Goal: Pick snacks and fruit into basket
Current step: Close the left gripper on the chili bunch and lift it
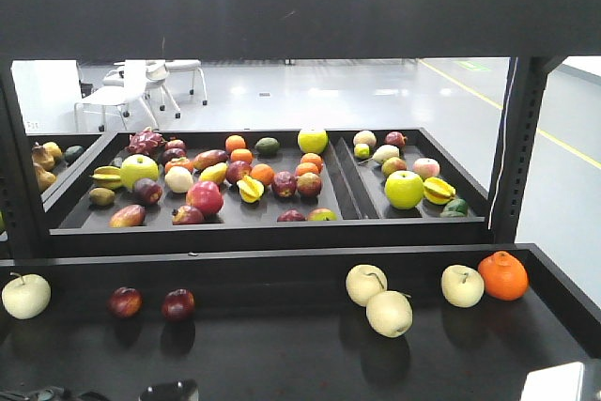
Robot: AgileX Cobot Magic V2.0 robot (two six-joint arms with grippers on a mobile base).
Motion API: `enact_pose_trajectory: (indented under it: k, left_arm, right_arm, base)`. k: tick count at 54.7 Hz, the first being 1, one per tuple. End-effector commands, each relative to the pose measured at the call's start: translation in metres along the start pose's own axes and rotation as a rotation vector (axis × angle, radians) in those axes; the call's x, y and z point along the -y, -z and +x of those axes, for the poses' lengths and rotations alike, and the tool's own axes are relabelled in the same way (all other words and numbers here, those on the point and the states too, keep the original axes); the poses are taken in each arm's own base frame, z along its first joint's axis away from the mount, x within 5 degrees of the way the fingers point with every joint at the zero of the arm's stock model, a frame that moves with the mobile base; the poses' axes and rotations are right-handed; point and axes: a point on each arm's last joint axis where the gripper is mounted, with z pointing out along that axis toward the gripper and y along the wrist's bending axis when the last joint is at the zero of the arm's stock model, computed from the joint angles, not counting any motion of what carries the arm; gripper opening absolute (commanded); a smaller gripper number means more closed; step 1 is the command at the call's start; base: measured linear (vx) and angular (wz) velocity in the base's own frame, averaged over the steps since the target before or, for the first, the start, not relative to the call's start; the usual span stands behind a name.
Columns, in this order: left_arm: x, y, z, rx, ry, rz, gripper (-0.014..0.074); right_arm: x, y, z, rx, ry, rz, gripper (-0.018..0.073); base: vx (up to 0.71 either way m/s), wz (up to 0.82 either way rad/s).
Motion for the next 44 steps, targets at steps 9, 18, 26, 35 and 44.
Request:
enact_pose_trajectory:
  k: [9, 18, 26, 35, 44]
  left_arm:
    - [0.010, 0.013, -0.013, 0.033, -0.058, 0.029, 0.0134]
    - [0.013, 0.021, -0.019, 0.065, -0.069, 0.019, 0.0032]
    - [0.018, 0.035, -0.028, 0.117, -0.084, 0.008, -0.0008]
    - [0.028, 0.063, -0.042, 0.210, -0.130, -0.002, -0.0007]
    - [0.043, 0.101, -0.055, 0.315, -0.208, 0.005, -0.0006]
  right_arm:
    - [0.002, 0.004, -0.013, 0.049, -0.005, 0.023, -0.0008]
    - [0.002, 0.004, -0.013, 0.049, -0.005, 0.023, -0.0008]
    - [0.002, 0.004, -0.013, 0.049, -0.005, 0.023, -0.0008]
    - [0.002, 0.004, -0.013, 0.049, -0.005, 0.023, -0.0008]
    - [0.002, 0.004, -0.013, 0.049, -0.005, 0.023, -0.0008]
  base:
    - [0.00, 0.00]
    - [0.00, 0.00]
    - [0.00, 0.00]
    - [0.00, 0.00]
    - [0.00, 0.00]
